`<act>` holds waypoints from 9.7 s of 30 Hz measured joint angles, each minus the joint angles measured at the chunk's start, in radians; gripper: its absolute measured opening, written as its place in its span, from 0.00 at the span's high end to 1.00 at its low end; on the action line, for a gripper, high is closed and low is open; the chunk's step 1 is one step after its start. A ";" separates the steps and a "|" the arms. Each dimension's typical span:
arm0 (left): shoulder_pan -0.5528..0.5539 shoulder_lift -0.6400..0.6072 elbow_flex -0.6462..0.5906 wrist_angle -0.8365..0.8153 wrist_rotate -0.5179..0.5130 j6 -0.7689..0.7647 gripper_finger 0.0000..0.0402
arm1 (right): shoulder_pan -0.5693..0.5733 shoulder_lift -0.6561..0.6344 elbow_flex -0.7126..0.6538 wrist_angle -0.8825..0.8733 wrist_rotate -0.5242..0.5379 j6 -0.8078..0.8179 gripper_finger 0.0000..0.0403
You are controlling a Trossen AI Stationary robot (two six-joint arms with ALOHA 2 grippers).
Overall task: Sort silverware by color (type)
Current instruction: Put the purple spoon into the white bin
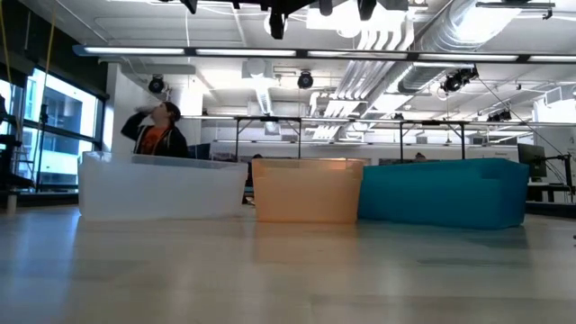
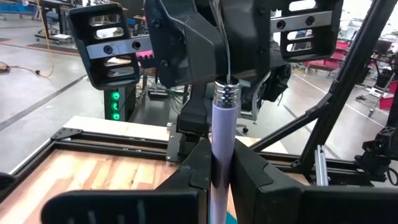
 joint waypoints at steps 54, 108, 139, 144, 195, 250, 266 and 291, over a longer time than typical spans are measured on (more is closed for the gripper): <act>0.007 -0.500 -0.199 -0.361 -0.109 0.094 0.96 | -0.119 -0.272 -0.003 -0.357 0.042 -0.092 0.45; 0.003 -0.176 -0.198 -1.166 -0.084 -0.239 0.95 | -0.119 -0.273 -0.003 -0.407 0.088 -0.113 0.45; -0.054 0.130 -0.198 -1.177 -0.013 -0.139 0.95 | -0.119 -0.272 -0.002 -0.432 0.092 -0.109 0.45; -0.054 0.185 -0.198 -1.168 -0.014 -0.139 0.95 | -0.119 -0.272 -0.002 -0.432 0.092 -0.109 0.45; -0.045 0.165 -0.180 -1.190 -0.072 -0.115 0.60 | -0.119 -0.272 -0.002 -0.448 0.092 -0.112 0.45; 0.047 -0.572 -0.300 -0.197 -0.144 0.122 0.61 | -0.116 -0.272 -0.002 -0.404 0.091 -0.262 0.45; 0.047 -0.572 -0.300 -0.200 -0.144 0.119 0.61 | -0.117 -0.272 -0.002 -0.404 0.091 -0.240 0.45; 0.046 -0.555 -0.299 -0.200 -0.193 -0.001 0.61 | -0.117 -0.265 -0.002 -0.406 0.092 -0.235 0.45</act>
